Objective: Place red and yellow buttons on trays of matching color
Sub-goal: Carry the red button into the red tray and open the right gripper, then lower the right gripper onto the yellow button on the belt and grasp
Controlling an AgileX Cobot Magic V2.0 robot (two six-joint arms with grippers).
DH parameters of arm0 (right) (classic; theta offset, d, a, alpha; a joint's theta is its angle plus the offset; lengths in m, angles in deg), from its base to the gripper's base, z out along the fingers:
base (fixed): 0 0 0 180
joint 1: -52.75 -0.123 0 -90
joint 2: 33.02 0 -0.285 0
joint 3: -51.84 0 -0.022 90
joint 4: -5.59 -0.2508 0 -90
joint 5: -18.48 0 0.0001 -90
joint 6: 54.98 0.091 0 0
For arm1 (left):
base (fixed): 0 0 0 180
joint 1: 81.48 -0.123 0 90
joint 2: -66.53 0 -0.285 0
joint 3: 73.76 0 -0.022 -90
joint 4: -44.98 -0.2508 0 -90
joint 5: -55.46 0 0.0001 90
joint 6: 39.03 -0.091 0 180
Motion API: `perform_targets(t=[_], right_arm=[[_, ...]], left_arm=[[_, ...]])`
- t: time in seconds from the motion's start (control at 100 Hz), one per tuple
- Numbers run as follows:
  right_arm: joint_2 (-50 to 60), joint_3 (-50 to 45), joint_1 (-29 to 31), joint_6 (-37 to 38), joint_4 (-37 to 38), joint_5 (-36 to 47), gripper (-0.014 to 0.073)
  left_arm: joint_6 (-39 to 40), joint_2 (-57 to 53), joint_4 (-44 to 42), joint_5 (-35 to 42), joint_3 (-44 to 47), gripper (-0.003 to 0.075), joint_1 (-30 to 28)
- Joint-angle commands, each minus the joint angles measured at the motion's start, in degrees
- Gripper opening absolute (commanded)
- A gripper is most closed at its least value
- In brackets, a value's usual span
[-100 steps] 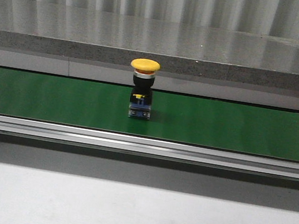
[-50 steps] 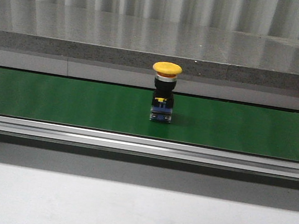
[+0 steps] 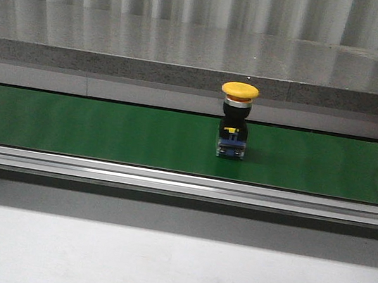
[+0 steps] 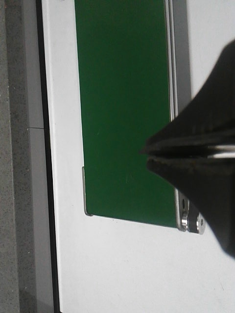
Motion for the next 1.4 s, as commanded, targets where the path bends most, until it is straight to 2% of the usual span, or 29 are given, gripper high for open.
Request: perform_targets(t=[0.0,0.19,0.47,0.89,0.94,1.01,1.13,1.18,1.25,1.39], right_arm=[[1.1,1.3,-3.1,-3.0,-0.7,-0.1,0.0644],[-2.0,1.3,-9.9,-3.2,-1.3,1.6,0.0644],[-6.9,1.7,-16.5,-3.2,-3.8,9.4,0.0644],[-11.2,1.7,-17.7,-3.2,-4.9,19.9,0.0636],[-11.8,1.7,-17.7,-3.2,-4.9,20.3,0.0602],[-12.6,1.7,-17.7,-3.2,-4.9,19.9,0.0506],[-13.1,1.7,-17.6,-2.4,-4.9,17.4,0.0270],[-12.8,1.7,-17.4,-1.8,-4.9,16.8,0.0205],[-12.4,2.2,-16.8,0.4,-4.9,15.6,0.0170],[-10.7,4.3,-13.9,6.9,-4.4,10.7,0.0170]], left_arm=[[-0.1,0.1,0.8,4.2,-1.5,-0.0020,0.4],[-0.1,0.1,0.8,4.2,-1.5,-0.0020,0.4],[-0.1,0.1,0.8,4.2,-1.5,-0.0020,0.4],[-0.1,0.1,1.0,4.2,-1.5,-0.0020,0.4],[-0.1,0.1,1.0,4.2,-1.5,-0.0020,0.4],[-0.1,0.1,1.0,4.2,-1.5,-0.0020,0.4],[-0.1,0.1,1.0,4.2,-1.5,-0.0020,0.4],[-0.1,0.1,1.0,4.2,-1.5,-0.0020,0.4],[-0.1,0.1,1.0,4.2,-1.5,-0.0020,0.4],[-0.1,0.1,1.0,4.2,-1.5,-0.0020,0.4]])
